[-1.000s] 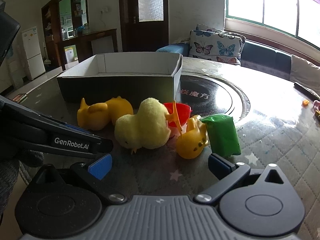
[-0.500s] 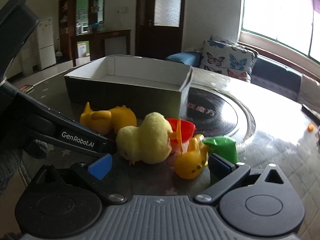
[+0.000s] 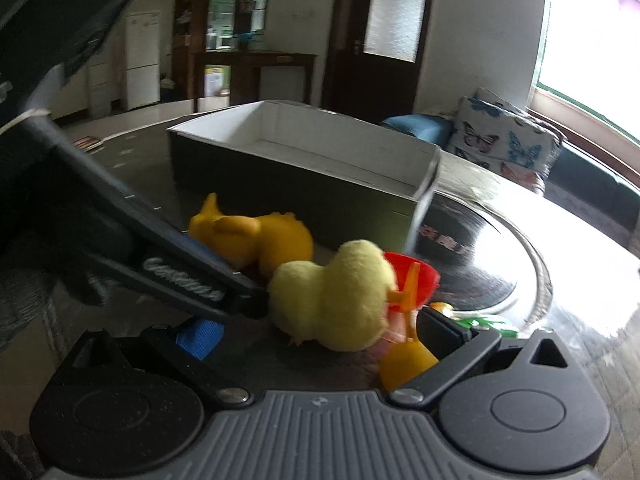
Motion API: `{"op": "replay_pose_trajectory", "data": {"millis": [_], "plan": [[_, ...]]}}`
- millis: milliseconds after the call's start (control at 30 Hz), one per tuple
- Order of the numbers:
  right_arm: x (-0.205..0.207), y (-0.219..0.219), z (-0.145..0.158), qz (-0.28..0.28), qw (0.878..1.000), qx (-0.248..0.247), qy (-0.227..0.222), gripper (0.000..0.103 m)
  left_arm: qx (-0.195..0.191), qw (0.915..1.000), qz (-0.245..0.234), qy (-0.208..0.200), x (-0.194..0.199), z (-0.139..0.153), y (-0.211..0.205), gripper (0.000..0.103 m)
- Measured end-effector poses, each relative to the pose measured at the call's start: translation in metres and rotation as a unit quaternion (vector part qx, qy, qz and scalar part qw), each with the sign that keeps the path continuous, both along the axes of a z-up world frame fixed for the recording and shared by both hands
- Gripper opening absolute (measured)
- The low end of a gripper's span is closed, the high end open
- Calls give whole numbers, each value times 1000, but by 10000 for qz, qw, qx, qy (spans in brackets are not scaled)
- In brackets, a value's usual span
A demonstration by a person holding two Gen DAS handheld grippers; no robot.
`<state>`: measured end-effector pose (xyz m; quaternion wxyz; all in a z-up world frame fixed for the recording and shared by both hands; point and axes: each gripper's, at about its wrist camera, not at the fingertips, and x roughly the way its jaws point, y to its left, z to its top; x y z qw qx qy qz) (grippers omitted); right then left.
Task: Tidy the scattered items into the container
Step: 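Move the right tool toward the fuzzy yellow chick and close around it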
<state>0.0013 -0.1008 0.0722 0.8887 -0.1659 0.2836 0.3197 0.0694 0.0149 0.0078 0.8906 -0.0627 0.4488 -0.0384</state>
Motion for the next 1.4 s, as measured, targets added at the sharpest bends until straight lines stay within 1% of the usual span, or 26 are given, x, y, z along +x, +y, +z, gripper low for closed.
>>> {"op": "replay_pose_trajectory", "data": {"millis": [200,333,500,600,800,900,1033,1233,1400], "plan": [[-19,4,3,289,9996,27,-22,103,-159,9998,-130,-37,-5,5,3,36],[-27,-1,6,329,9994,43,12,103,-274,9994,-206,-36,-4,8,2,36],[-23,-5,11,253,9996,-7,-148,103,-320,9992,-234,16,-1,6,1,37],[-13,-3,13,325,9993,-59,-178,103,-394,9990,-203,55,0,4,4,37],[-1,5,2,517,9984,-229,-33,103,-380,9991,-160,57,1,5,7,37],[-6,6,-1,631,9978,-194,89,103,-361,9992,-139,80,1,4,8,37],[-18,5,-1,689,9974,-179,106,103,-348,9993,-138,97,-1,3,7,37],[-32,-2,7,769,9964,101,329,103,-481,9986,-232,19,-5,7,8,37],[-22,-6,8,556,9974,215,393,103,-763,9968,-226,38,0,8,11,37]]}}
